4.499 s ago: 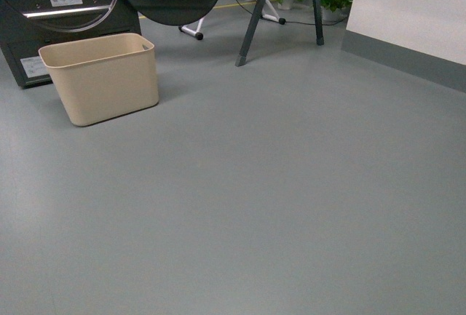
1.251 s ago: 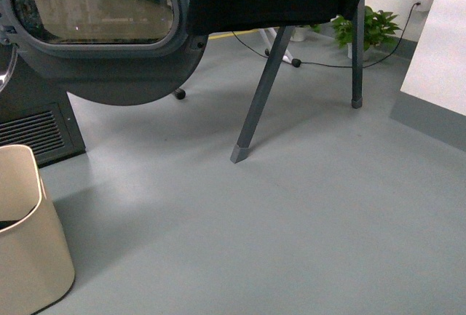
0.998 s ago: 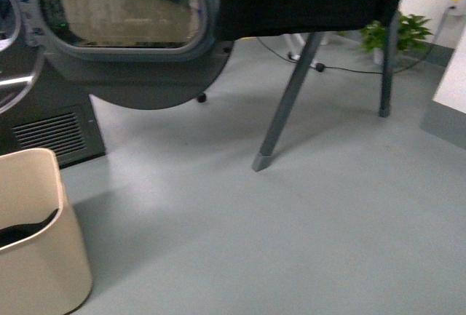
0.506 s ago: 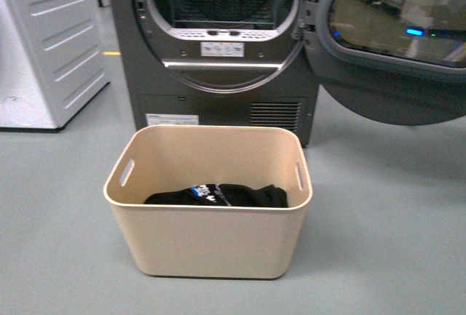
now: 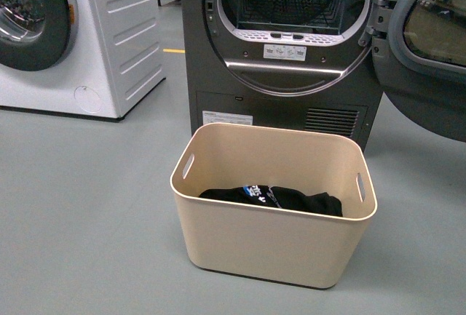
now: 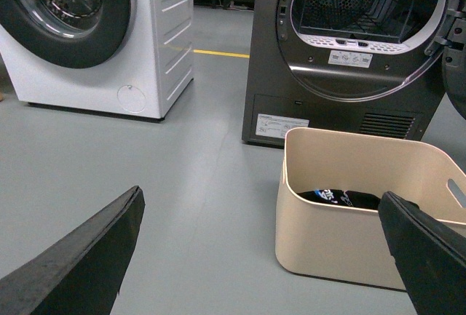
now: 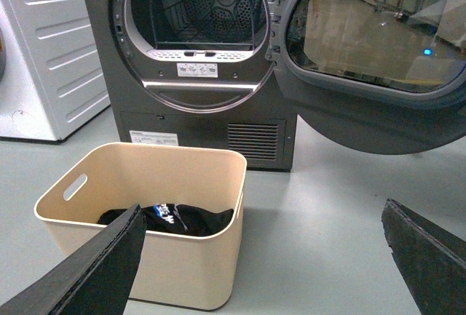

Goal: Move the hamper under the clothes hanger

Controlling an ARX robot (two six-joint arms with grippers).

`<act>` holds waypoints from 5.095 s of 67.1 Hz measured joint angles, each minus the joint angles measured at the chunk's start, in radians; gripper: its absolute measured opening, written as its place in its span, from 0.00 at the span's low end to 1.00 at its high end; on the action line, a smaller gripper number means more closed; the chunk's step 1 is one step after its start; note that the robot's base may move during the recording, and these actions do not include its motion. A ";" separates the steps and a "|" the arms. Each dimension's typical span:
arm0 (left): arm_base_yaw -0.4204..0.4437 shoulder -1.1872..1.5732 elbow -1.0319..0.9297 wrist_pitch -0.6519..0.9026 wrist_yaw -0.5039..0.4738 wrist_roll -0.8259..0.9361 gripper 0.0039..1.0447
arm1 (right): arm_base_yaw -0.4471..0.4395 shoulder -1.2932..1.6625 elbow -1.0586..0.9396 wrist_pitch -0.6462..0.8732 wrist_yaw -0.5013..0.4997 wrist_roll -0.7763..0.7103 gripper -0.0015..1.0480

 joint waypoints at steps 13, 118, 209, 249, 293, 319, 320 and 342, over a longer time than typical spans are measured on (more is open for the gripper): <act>0.000 0.000 0.000 0.000 0.000 0.000 0.94 | 0.000 0.000 0.000 0.000 0.000 0.000 0.92; -0.122 2.578 1.876 -0.117 -0.075 0.084 0.94 | 0.039 2.564 1.787 -0.090 0.114 0.084 0.92; -0.203 2.792 2.079 -0.120 -0.137 -0.035 0.36 | 0.064 2.654 1.802 -0.095 0.148 0.105 0.34; -0.208 2.631 1.890 -0.090 -0.140 -0.059 0.04 | 0.064 2.541 1.692 -0.062 0.148 0.109 0.03; -0.334 1.965 0.990 0.219 -0.227 -0.077 0.04 | 0.061 1.928 0.826 0.307 0.068 0.088 0.03; -0.371 1.656 0.706 0.241 -0.259 -0.077 0.04 | 0.138 1.567 0.462 0.359 0.062 0.151 0.03; -0.372 1.653 0.703 0.241 -0.260 -0.077 0.04 | 0.142 1.563 0.458 0.360 0.064 0.152 0.03; -0.375 1.645 0.693 0.243 -0.263 -0.077 0.04 | 0.165 1.533 0.434 0.370 0.083 0.163 0.03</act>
